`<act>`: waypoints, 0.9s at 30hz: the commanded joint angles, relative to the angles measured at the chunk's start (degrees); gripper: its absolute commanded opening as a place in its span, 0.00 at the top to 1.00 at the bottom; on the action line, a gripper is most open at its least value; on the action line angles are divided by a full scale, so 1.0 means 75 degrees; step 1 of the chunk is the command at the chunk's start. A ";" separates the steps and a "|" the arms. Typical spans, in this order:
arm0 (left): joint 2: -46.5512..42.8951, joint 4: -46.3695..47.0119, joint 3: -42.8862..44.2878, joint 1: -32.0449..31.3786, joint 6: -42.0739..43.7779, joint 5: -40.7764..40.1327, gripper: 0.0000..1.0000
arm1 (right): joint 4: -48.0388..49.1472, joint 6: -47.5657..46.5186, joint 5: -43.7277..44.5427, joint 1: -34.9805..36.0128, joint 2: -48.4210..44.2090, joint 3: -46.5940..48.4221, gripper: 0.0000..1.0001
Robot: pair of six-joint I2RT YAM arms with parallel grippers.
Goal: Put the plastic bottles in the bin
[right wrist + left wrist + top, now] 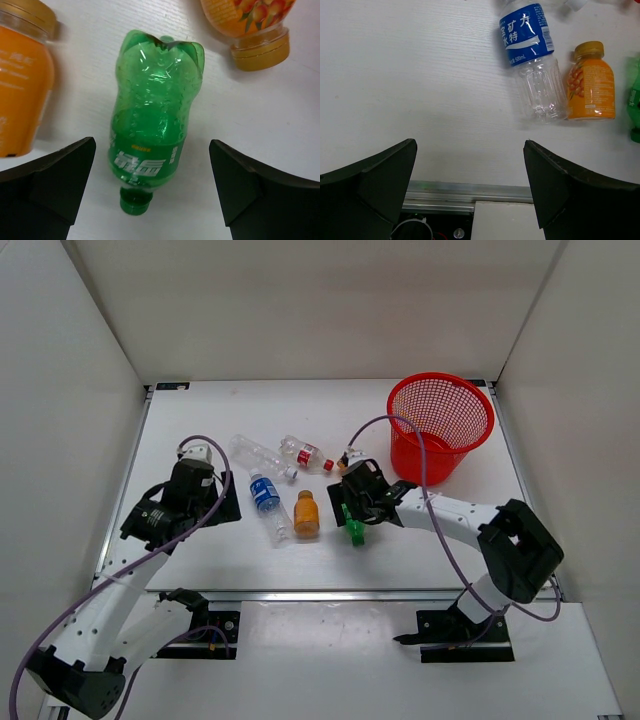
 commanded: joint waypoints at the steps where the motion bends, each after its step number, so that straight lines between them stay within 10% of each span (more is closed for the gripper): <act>1: -0.0125 0.0168 -0.0126 -0.0050 -0.0172 0.0382 0.01 | 0.0867 0.0146 0.0001 -0.0032 0.0384 -0.0210 0.08; 4: -0.0089 0.0250 -0.0254 -0.0108 -0.0289 0.0453 0.02 | 0.0890 0.0369 0.0177 -0.0078 0.0619 -0.0268 0.19; 9: 0.0027 0.0461 -0.0243 -0.0132 -0.0418 0.0559 0.02 | 0.0320 0.0021 0.0352 -0.0032 0.0118 0.0080 0.69; 14: 0.0191 0.0730 -0.0372 -0.0132 -0.0547 0.0536 0.01 | -0.0726 -0.0964 0.0658 0.0074 -0.0983 0.1941 0.85; 27: 0.1701 0.2381 -0.0689 -0.0378 -0.1343 0.0582 0.02 | -0.0306 -0.3039 0.0587 -0.3486 -0.0894 0.4080 0.74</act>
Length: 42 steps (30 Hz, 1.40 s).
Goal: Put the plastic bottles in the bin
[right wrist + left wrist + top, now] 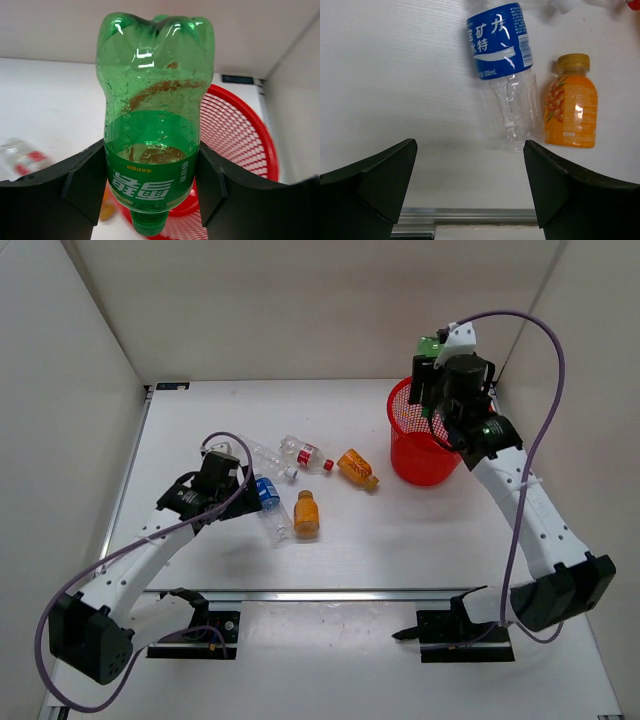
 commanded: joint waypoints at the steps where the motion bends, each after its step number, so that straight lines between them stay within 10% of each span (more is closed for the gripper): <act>1: 0.0374 0.0899 0.0040 -0.0102 -0.0367 0.0078 0.01 | 0.0033 -0.0706 0.0115 -0.0591 0.0803 -0.0115 0.72; 5: 0.1018 0.1402 0.0041 -0.0230 -0.0578 0.0043 0.02 | -0.0001 -0.0777 0.0186 -0.1061 0.1366 0.0072 0.55; 7: 0.1252 0.1707 -0.0065 -0.0195 -0.0696 0.0136 0.02 | -0.0118 -0.0695 0.0419 -0.1096 0.1426 0.0084 0.17; 9: 0.1452 0.1919 -0.0066 -0.0172 -0.0685 0.0183 0.01 | -0.0433 -0.0625 0.0572 -0.1038 0.1403 0.0166 0.01; 19: 0.2659 0.2670 0.0040 -0.0230 -0.0907 0.0043 0.01 | -0.3056 0.0231 0.0656 -0.0594 -0.0283 0.0122 0.01; 30: 0.3959 0.3115 0.0239 -0.0347 -0.0978 0.0101 0.05 | -0.3975 0.1939 -0.1851 0.0369 -0.2919 -0.3546 0.01; 37: 0.3891 0.2695 0.0309 -0.0440 -0.1200 -0.0026 0.52 | -0.3867 0.2446 -0.2076 -0.0882 -0.4092 -0.5246 0.00; 42: 0.2662 0.2167 0.0894 -0.0511 -0.0955 -0.0518 0.55 | -0.3926 0.2645 -0.1490 -0.2147 -0.4047 -0.5283 0.01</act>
